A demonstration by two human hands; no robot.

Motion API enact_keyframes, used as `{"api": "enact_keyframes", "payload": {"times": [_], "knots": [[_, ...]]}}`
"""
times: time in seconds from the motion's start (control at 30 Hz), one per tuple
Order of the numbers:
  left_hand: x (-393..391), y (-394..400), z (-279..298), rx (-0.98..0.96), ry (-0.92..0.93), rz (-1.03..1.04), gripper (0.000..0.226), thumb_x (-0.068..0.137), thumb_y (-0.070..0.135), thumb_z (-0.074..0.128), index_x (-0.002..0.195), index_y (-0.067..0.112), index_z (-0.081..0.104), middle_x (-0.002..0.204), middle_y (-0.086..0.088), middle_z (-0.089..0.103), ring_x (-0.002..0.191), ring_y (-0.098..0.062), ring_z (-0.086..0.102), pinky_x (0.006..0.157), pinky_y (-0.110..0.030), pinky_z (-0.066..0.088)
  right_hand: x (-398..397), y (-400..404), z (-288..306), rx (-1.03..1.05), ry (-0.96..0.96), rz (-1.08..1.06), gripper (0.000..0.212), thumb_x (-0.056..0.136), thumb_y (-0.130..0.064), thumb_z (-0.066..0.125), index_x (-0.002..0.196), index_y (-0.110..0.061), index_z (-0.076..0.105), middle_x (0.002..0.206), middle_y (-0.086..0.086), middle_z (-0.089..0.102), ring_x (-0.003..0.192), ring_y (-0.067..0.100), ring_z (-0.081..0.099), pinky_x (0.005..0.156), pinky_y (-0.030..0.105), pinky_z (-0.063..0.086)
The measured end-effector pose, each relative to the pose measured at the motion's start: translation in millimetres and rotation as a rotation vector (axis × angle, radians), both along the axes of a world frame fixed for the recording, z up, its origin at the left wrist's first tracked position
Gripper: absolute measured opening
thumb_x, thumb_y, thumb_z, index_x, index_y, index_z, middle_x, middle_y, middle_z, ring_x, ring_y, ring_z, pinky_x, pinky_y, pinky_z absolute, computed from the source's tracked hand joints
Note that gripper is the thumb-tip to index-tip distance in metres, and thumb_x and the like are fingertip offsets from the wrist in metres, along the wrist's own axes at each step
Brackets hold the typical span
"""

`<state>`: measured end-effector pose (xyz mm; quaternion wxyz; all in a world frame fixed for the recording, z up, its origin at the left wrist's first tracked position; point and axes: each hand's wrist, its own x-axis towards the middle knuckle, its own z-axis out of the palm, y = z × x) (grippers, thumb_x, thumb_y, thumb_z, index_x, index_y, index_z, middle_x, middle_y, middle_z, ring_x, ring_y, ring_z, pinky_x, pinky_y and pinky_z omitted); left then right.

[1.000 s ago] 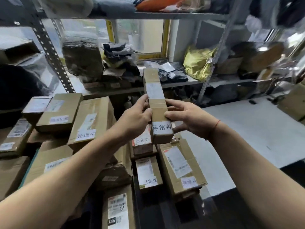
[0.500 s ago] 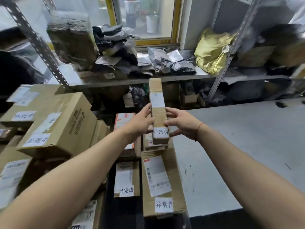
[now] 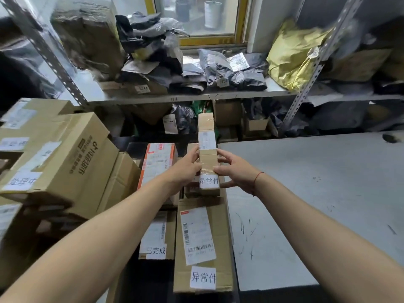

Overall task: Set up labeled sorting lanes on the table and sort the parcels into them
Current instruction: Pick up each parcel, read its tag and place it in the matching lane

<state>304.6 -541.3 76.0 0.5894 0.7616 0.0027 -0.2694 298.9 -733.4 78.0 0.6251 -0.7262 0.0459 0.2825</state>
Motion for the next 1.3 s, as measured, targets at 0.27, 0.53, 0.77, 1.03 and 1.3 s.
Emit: {"api": "enact_keyframes", "payload": {"times": [0.27,0.53,0.77,1.03,1.3], "knots": [[-4.9,-0.3,-6.6,-0.012,-0.019,-0.021,0.070,0.107,0.027,0.060,0.162,0.053,0.023,0.165,0.016,0.039,0.107,0.012,0.052,0.079,-0.017,0.046,-6.1,-3.2,-1.8,-0.037,-0.030,0.005,0.068,0.100,-0.009,0.068,0.157,-0.034,0.043,0.146,0.001,0.059,0.122,0.027,0.068,0.089,0.053,0.064],[-0.4,4.0,-7.1,0.031,-0.027,-0.033,0.071,0.108,0.023,0.059,0.162,0.051,0.023,0.166,0.012,0.039,0.103,0.010,0.053,0.078,-0.018,0.048,-7.6,1.2,-0.2,-0.055,-0.041,-0.009,0.064,0.101,-0.009,0.066,0.155,-0.034,0.043,0.146,0.002,0.057,0.125,0.028,0.065,0.090,0.052,0.064],[-9.0,11.6,-1.5,0.241,-0.195,-0.032,0.059,0.109,0.033,0.055,0.160,0.048,0.031,0.162,0.012,0.046,0.128,-0.007,0.058,0.091,-0.029,0.055,-12.1,4.1,1.7,-0.246,-0.178,-0.015,0.058,0.102,-0.017,0.067,0.154,-0.030,0.046,0.144,0.002,0.058,0.125,0.025,0.063,0.088,0.040,0.065],[-40.0,38.9,40.9,0.653,-0.542,0.006,0.038,0.106,0.035,0.059,0.141,0.022,0.064,0.133,0.002,0.069,0.124,-0.019,0.063,0.103,-0.040,0.054,-29.6,18.9,32.7,-0.692,-0.691,-0.004,0.030,0.105,-0.023,0.059,0.133,-0.017,0.067,0.123,0.000,0.067,0.102,0.012,0.061,0.068,0.010,0.043],[-109.7,104.7,72.0,0.860,-0.676,0.003,0.036,0.102,0.030,0.063,0.136,0.021,0.067,0.140,0.000,0.063,0.129,-0.022,0.055,0.108,-0.040,0.047,-69.3,74.0,71.5,-0.715,-0.859,0.187,0.026,0.104,-0.024,0.059,0.127,-0.020,0.070,0.115,-0.002,0.071,0.099,0.013,0.063,0.082,0.022,0.050]]}}
